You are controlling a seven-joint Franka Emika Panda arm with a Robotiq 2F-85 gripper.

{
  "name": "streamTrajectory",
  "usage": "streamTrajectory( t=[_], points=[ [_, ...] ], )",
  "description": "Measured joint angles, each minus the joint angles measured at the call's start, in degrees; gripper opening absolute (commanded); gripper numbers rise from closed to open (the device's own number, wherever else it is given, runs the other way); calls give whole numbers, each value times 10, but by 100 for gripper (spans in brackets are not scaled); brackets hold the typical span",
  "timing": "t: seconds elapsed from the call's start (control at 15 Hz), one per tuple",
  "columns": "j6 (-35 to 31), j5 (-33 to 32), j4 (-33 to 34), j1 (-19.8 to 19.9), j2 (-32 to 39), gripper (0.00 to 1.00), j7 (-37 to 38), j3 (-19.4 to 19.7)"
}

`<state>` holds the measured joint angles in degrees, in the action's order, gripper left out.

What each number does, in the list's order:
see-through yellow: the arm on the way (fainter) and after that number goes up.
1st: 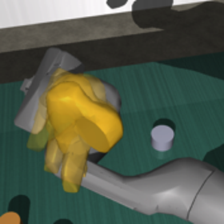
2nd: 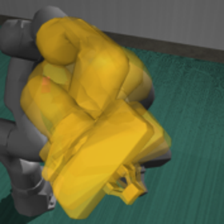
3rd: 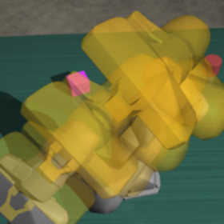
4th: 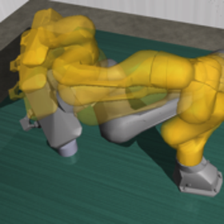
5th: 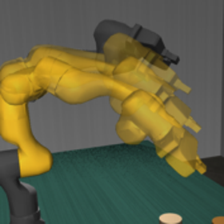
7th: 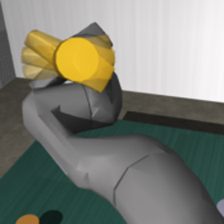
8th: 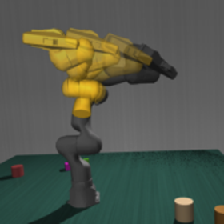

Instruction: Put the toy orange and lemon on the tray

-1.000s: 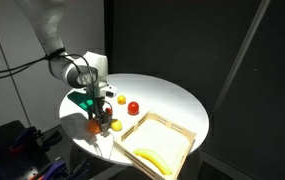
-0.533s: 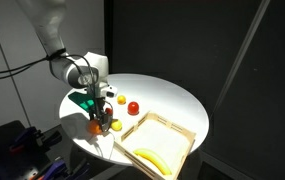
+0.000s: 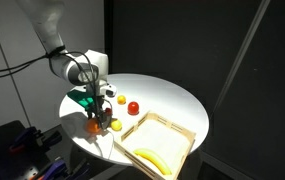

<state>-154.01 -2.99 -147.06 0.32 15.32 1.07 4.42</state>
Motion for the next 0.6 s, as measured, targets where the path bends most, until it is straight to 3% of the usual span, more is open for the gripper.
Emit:
streamTrajectory(
  t=[0.6],
  points=[
    [57,1,2,-3,-82,54,7,-9]
  ],
)
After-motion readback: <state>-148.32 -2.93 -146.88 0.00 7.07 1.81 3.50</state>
